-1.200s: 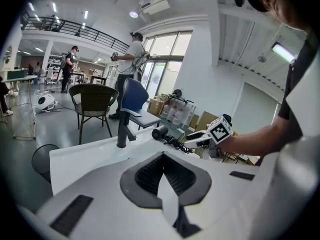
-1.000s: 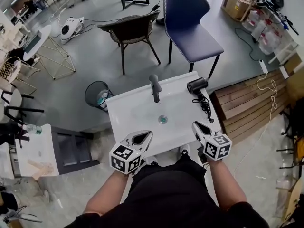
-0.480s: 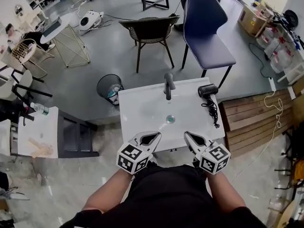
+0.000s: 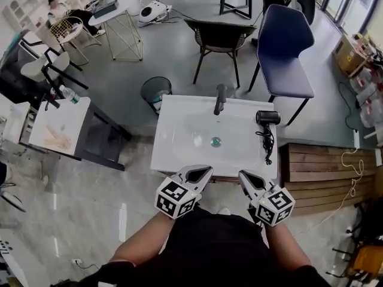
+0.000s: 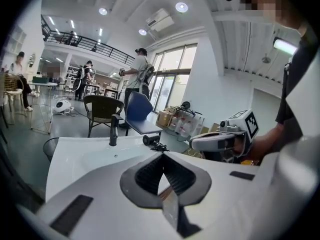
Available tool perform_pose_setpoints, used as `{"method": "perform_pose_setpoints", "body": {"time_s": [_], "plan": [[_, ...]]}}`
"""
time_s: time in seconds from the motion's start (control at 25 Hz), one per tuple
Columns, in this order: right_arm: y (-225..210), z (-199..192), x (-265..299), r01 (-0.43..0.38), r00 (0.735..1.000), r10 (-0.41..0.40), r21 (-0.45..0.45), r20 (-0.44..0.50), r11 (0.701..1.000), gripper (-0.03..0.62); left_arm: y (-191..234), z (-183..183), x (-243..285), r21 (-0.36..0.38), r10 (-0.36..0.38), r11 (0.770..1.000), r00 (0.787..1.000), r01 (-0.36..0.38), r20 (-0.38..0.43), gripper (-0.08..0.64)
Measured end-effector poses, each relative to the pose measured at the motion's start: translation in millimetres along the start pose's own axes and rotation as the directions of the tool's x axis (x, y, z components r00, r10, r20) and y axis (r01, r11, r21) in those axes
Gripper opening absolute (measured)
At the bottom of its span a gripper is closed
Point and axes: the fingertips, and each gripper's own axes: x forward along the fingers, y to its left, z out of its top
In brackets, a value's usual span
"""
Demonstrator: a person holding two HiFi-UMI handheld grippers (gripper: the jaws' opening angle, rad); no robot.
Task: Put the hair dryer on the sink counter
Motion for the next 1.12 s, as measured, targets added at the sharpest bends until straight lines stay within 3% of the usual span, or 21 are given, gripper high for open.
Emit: {"method": "perform_pose_setpoints", "body": {"time_s": [0.16,0.36,0.52,0.8,1.12], "plan": [[7.4,-19.5,-27.7,-0.057,0.998,0.057,-0.007,-0.017,0.998,0.002,-30.0,-18.9,-5.7,-0.034,0.061,0.998,0.998,-0.060,0.028,0.000],[16.1,-37.4,-52.2,-0.105,0.994,0.105,0.000,-0.030,0.995,0.002,-55.8,-54.4,-14.2,-0.070,0.112,0.991,0.994,-0.113,-0.012,0.000],[25.1,-40.1,-62.5,-0.108,0.994,0.108,-0.006,-0.023,0.994,0.002,-60.9,-50.4,-24.1,-0.056,0.118,0.991,0.993,-0.118,-0.004,0.000],[34.5,-37.0,-48.7,-0.040,0.999,0.039,0.025,0.003,0.999,0.002,-55.2,-25.0,-39.3,0.019,0.051,0.999,0.999,-0.051,-0.014,0.000],[56.9,-33.3,-25.3,0.012,0.999,-0.013,0.036,0.035,0.999,0.002,-41.3,-28.9,-57.1,0.080,-0.020,0.996,0.998,0.025,-0.068,0.000]]}}
